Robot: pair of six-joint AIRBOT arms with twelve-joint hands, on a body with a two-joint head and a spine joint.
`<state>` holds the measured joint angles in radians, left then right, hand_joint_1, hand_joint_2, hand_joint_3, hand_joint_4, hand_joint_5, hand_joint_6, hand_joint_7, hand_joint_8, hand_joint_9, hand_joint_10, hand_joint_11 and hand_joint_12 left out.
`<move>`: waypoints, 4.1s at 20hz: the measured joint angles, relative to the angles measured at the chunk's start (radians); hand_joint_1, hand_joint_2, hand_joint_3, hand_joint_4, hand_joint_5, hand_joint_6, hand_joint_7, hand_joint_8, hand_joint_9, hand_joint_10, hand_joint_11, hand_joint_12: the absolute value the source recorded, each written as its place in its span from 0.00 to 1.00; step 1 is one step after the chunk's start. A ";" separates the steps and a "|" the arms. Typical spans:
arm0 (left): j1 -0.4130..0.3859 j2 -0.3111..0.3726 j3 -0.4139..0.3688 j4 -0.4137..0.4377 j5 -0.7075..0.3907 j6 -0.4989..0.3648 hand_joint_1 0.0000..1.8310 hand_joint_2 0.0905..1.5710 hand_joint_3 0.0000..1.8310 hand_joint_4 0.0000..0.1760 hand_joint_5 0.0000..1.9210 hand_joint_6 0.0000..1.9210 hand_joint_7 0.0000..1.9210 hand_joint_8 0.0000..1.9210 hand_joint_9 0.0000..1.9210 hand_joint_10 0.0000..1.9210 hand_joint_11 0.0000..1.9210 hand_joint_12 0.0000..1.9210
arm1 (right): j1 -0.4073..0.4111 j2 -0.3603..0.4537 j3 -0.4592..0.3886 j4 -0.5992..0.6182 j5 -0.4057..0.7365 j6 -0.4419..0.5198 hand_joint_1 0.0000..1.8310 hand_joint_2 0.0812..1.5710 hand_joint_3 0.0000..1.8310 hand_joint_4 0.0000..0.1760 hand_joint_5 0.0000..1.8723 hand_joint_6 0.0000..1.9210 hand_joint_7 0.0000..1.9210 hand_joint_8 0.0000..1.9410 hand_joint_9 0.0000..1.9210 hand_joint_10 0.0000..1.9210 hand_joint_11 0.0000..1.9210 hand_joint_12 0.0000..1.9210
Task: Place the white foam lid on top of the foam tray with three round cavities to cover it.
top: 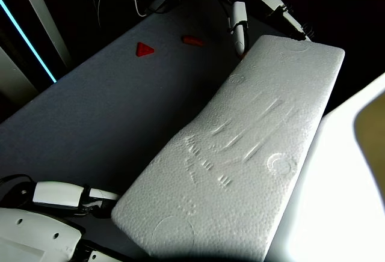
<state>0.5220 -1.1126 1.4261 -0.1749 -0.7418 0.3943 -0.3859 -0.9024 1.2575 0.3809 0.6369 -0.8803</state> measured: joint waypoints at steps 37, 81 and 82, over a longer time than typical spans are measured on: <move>0.004 -0.069 0.082 0.009 0.079 -0.040 0.24 0.64 0.00 0.25 0.02 0.00 0.00 0.00 0.00 0.00 0.00 0.11 | -0.018 -0.039 0.042 0.094 -0.079 -0.042 0.23 0.79 0.00 0.00 0.00 0.00 0.01 0.00 0.00 0.02 0.00 0.40; 0.262 0.132 -0.094 -0.096 -0.017 0.057 0.29 0.66 0.00 0.05 0.03 0.00 0.00 0.00 0.00 0.00 0.00 0.00 | -0.341 0.109 -0.171 0.119 0.070 -0.040 0.30 0.78 0.00 0.00 0.00 0.00 0.00 0.00 0.00 0.00 0.00 0.06; 0.267 0.143 -0.098 -0.089 -0.031 0.057 0.29 0.66 0.00 0.05 0.03 0.00 0.00 0.00 0.00 0.00 0.00 0.00 | -0.343 0.109 -0.172 0.109 0.080 -0.038 0.30 0.79 0.00 0.00 0.00 0.00 0.00 0.00 0.00 0.00 0.00 0.03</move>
<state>0.7895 -0.9695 1.3277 -0.2638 -0.7731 0.4515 -0.7292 -0.7929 1.0851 0.4904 0.7170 -0.9184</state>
